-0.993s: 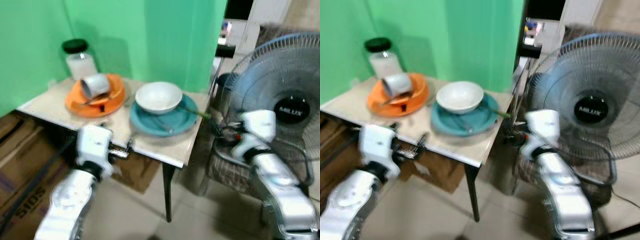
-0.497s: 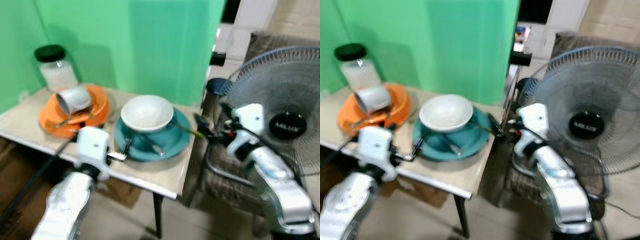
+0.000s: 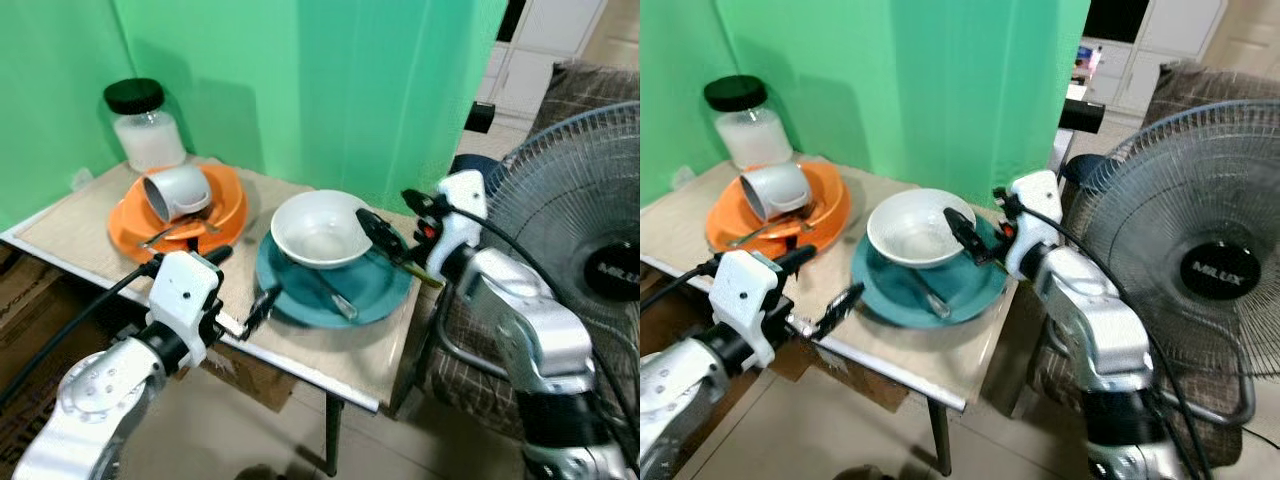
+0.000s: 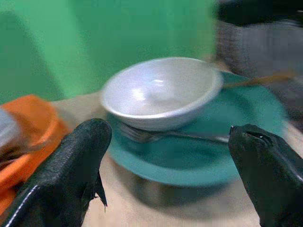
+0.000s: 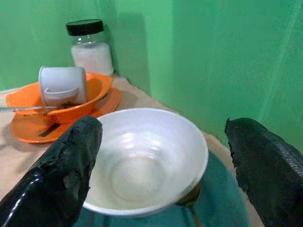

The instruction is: Setting the table

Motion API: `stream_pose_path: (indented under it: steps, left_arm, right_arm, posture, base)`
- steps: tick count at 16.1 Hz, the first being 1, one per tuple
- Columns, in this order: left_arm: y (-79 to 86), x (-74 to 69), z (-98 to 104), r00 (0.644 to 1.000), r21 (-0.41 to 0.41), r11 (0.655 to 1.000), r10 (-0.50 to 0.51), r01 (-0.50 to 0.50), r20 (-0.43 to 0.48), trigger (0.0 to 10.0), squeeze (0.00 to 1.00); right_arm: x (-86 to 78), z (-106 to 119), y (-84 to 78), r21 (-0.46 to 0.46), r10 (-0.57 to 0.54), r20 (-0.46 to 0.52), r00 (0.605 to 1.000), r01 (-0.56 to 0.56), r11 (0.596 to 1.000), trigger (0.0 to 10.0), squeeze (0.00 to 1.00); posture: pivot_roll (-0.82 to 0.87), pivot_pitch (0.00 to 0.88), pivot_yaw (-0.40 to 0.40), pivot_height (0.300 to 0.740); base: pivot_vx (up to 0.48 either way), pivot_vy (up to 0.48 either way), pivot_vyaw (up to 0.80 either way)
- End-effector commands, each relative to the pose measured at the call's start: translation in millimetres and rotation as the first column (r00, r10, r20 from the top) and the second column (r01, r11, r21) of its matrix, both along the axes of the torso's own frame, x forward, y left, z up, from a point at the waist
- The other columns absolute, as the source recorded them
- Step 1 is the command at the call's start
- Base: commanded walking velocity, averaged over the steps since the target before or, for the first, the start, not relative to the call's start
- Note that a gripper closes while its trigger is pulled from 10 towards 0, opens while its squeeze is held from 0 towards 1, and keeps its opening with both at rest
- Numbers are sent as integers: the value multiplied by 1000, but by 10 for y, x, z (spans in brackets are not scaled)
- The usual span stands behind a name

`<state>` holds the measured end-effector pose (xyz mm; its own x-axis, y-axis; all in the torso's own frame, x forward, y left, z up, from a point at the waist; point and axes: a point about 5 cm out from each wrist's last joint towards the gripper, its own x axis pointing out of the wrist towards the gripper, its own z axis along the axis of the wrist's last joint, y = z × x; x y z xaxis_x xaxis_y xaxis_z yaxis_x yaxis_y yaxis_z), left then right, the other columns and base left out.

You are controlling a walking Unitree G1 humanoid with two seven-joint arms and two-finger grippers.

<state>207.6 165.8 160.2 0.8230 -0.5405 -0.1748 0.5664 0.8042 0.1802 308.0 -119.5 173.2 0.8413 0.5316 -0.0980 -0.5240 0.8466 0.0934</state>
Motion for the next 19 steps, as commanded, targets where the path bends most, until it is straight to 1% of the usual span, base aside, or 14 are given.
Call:
stream_pose_path:
  steps: [1, 2, 3, 5, 6, 7, 8, 9, 10, 11, 12, 13, 16, 19]
  left_arm:
    - [-33, -30, 21, 999, 4, 999, -47, 47, -11, 10000, 0]
    - [-38, -59, -12, 996, 20, 997, -79, 80, -45, 10000, 0]
    - [-39, -73, -45, 994, 33, 995, -88, 90, -65, 10000, 0]
    - [-40, -103, -84, 991, 43, 994, -95, 100, -93, 10000, 0]
    - [-38, -114, -100, 990, 53, 993, -98, 104, -101, 10000, 0]
    - [-31, -129, -121, 989, 67, 992, -97, 105, -108, 10000, 0]
    - [-28, -134, -122, 990, 69, 992, -94, 101, -110, 10000, 0]
    - [-29, -136, -120, 990, 68, 993, -90, 98, -110, 10000, 0]
    - [-29, -138, -126, 990, 71, 993, -85, 93, -111, 10000, 0]
    - [-31, -138, -130, 990, 72, 993, -82, 91, -112, 10000, 0]
    - [-33, -136, -135, 991, 75, 993, -79, 88, -112, 10000, 0]
    - [-27, -131, -148, 991, 87, 993, -73, 83, -111, 10000, 0]
    - [-14, -134, -158, 991, 97, 992, -69, 81, -114, 10000, 0]
    - [-27, -131, -155, 992, 94, 993, -65, 76, -110, 10000, 0]
  right_arm:
    - [38, -11, 18, -5, -23, -38, 999, 22, 1000, 10000, 1000]
    - [63, -85, 49, 0, -50, -126, 991, 51, 999, 10000, 667]
    - [100, -134, 91, 36, -64, -205, 977, 73, 997, 10000, 0]
    - [144, -219, 161, 113, -72, -332, 941, 115, 987, 10000, 0]
    - [151, -260, 164, 95, -93, -358, 929, 136, 986, 10000, 0]
    - [171, -311, 160, 67, -143, -380, 914, 181, 981, 10000, 0]
    - [187, -316, 163, 86, -154, -394, 906, 204, 975, 9608, 0]
    - [189, -302, 175, 119, -140, -416, 898, 206, 971, 9255, 0]
    - [190, -302, 189, 151, -126, -445, 886, 213, 965, 7569, 0]
    - [195, -307, 194, 167, -122, -457, 881, 219, 961, 4784, 0]
    - [207, -319, 200, 192, -122, -476, 871, 238, 952, 3647, 0]
    - [226, -360, 221, 237, -117, -495, 861, 263, 935, 0, 0]
    - [211, -404, 279, 256, -95, -513, 853, 258, 932, 0, 0]
    - [226, -400, 306, 274, -84, -524, 848, 261, 925, 0, 0]
  posture:
    - [86, 0, 2, 740]
    - [89, 0, 2, 740]
    - [91, 0, -1, 740]
    - [94, 0, -4, 740]
    - [95, 0, -5, 740]
    - [98, 0, -8, 740]
    - [100, 0, -9, 740]
    - [102, 0, -11, 740]
    - [104, 0, -12, 740]
    - [104, 0, -12, 740]
    - [104, 0, -13, 740]
    - [104, 0, -14, 740]
    - [106, 0, -16, 740]
    - [107, 0, -18, 740]
  base:
    - [0, 0, 0]
    - [0, 0, 0]
    - [0, 0, 0]
    - [0, 0, 0]
    - [0, 0, 0]
    - [0, 0, 0]
    - [0, 0, 0]
    - [0, 0, 0]
    - [0, 0, 0]
    - [0, 0, 0]
    - [0, 0, 0]
    - [0, 0, 0]
    - [0, 0, 0]
    - [0, 0, 0]
